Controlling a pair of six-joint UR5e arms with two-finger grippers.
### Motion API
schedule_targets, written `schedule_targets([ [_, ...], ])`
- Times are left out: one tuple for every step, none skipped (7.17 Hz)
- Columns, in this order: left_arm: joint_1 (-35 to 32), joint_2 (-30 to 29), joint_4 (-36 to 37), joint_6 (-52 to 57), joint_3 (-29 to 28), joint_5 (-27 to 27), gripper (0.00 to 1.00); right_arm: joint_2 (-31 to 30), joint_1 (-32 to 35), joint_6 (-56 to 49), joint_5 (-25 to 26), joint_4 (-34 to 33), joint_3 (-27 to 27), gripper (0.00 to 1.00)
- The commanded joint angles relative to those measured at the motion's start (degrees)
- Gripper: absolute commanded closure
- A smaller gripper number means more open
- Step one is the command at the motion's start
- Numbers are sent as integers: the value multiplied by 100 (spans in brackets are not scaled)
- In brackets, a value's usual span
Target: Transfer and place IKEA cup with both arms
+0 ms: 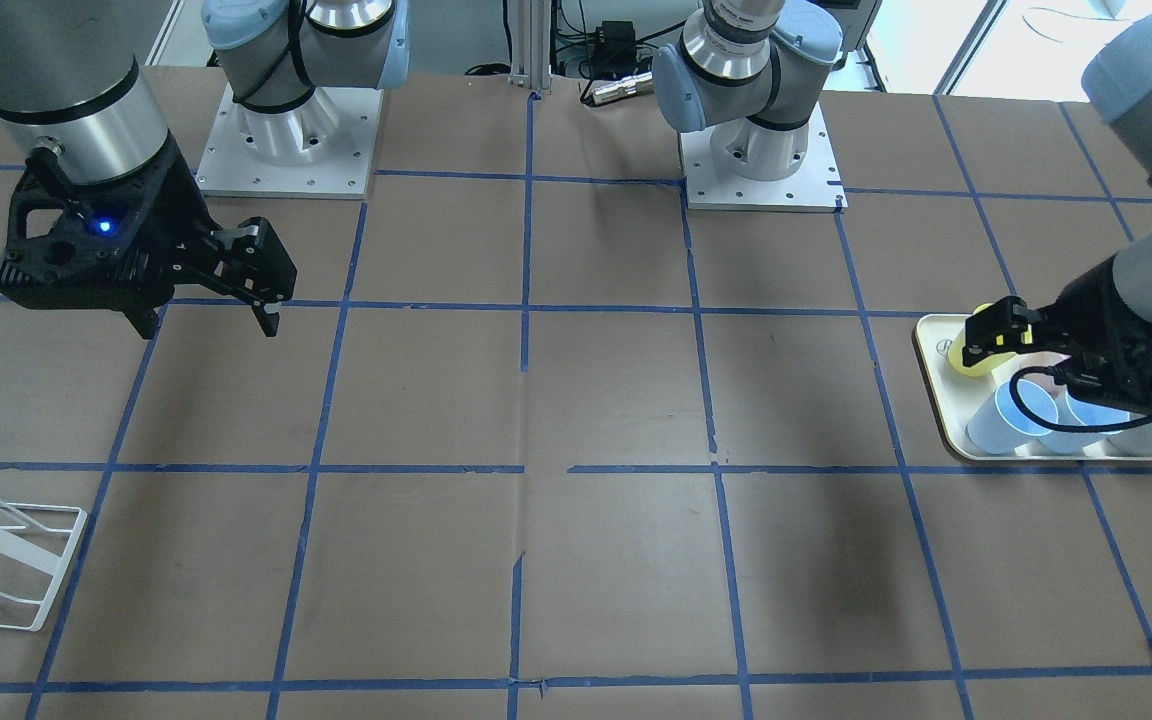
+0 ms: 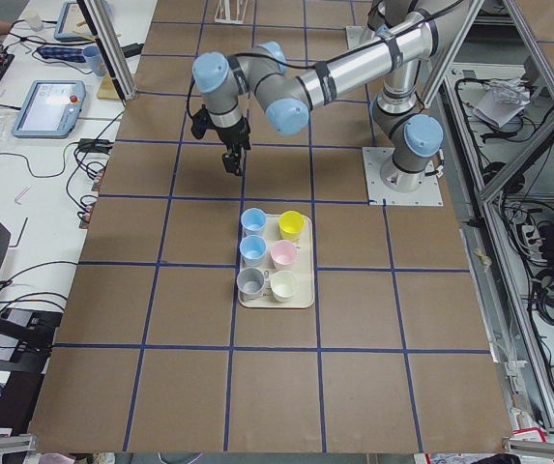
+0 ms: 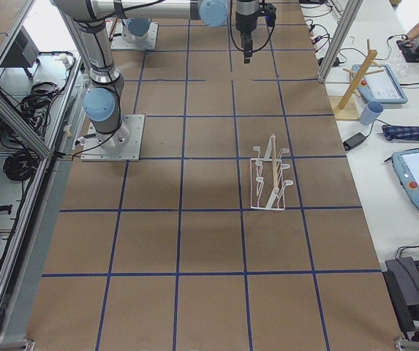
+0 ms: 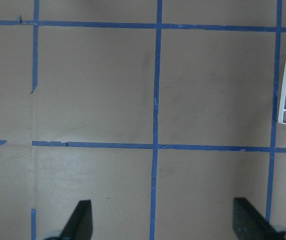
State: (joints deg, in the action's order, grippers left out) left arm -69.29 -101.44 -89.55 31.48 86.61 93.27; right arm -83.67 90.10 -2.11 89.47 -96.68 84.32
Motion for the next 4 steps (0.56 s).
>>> schedule_targets([
  [-1012,395,-536,-1069,-382,-107,0,0,7,0,9,0,-3,0],
  [-1338,641,-607,-1788,-356,-403,0,0,7,0,0,0,5,0],
  [-1716,774,-607,-2308,-294,-493,0,0,-2,-9,9,0,-12,0],
  [-1981,801,-607,-2409,-268,-155,0,0,-2,0,0,-9,5,0],
])
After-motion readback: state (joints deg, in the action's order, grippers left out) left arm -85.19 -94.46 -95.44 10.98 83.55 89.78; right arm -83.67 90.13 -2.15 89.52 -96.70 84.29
